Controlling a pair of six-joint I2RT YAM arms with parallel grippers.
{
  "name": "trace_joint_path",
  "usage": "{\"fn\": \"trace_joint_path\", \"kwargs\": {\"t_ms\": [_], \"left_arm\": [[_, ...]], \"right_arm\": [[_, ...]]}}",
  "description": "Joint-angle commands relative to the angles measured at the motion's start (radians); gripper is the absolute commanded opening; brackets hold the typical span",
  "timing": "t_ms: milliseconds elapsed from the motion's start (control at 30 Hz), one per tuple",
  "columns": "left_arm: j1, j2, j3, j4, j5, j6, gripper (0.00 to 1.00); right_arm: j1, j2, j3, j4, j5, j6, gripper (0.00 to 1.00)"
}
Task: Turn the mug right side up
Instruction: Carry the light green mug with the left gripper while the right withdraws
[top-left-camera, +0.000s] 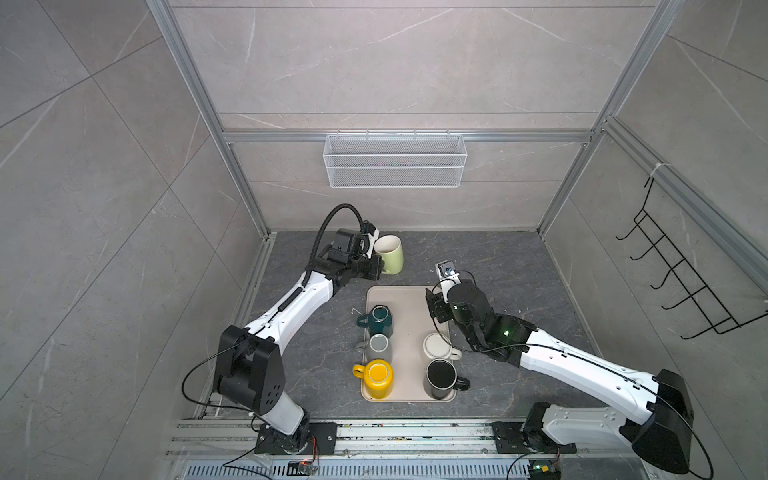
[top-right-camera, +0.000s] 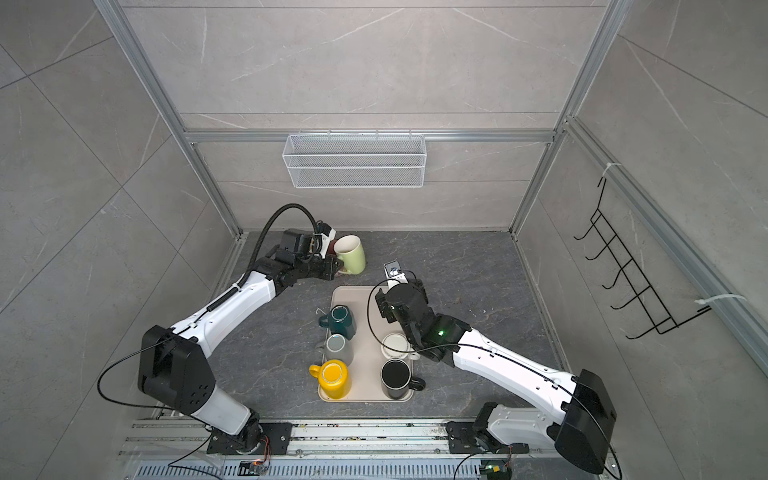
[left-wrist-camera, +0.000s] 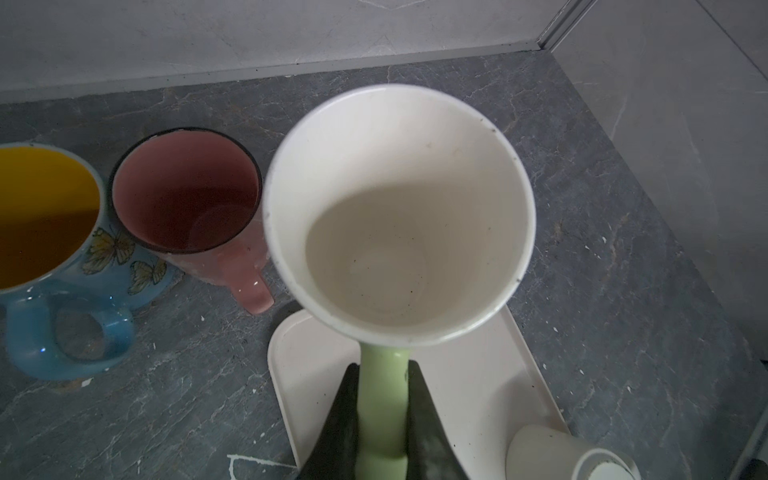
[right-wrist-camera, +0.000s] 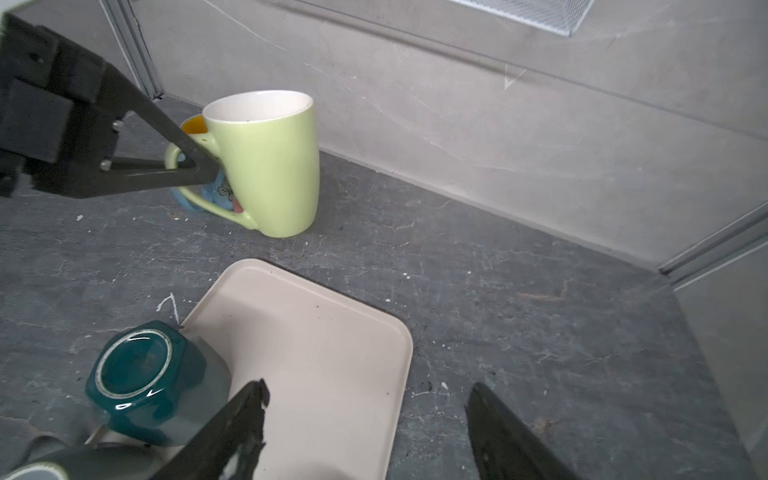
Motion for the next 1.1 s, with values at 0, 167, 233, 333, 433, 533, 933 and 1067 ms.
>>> {"fn": "trace_joint_path", "kwargs": {"t_ms": [0, 167, 233, 333, 433, 533, 933, 1067], "left_arm": [[-0.027, 0.035, 0.095, 0.107, -0.082, 0.028, 0.00], [-0.045, 0.113, 0.133, 0.107, -0.156, 0.029, 0.00], [-0.046, 0.137, 0.133, 0.126, -0.196, 0.027, 0.00], [-0.048, 0.166, 0.123, 0.191, -0.252, 0.010, 0.00], [-0.048, 0.199, 0.129, 0.240, -0.278, 0.000, 0.00], [-0.048, 0.235, 0.141, 0.261, -0.295, 0.001, 0.00], [-0.048, 0.300, 0.102, 0.360, -0.340, -0.053, 0.00], [-0.048, 0.314, 0.098, 0.371, -0.346, -0.059, 0.00]], "right_arm": [[-0.025, -0.021, -0.016, -0.032, -0.113, 0.127, 0.78], [-0.073, -0.038, -0.046, -0.007, -0.204, 0.201, 0.78], [-0.092, -0.038, -0.053, -0.009, -0.242, 0.221, 0.79], [-0.113, -0.017, -0.047, -0.024, -0.289, 0.245, 0.80], [-0.121, -0.003, -0.038, -0.032, -0.316, 0.261, 0.80], [-0.126, -0.003, -0.038, -0.032, -0.323, 0.266, 0.80], [-0.140, -0.015, -0.036, -0.049, -0.330, 0.268, 0.80], [-0.143, -0.017, -0.037, -0.050, -0.328, 0.268, 0.80]]}}
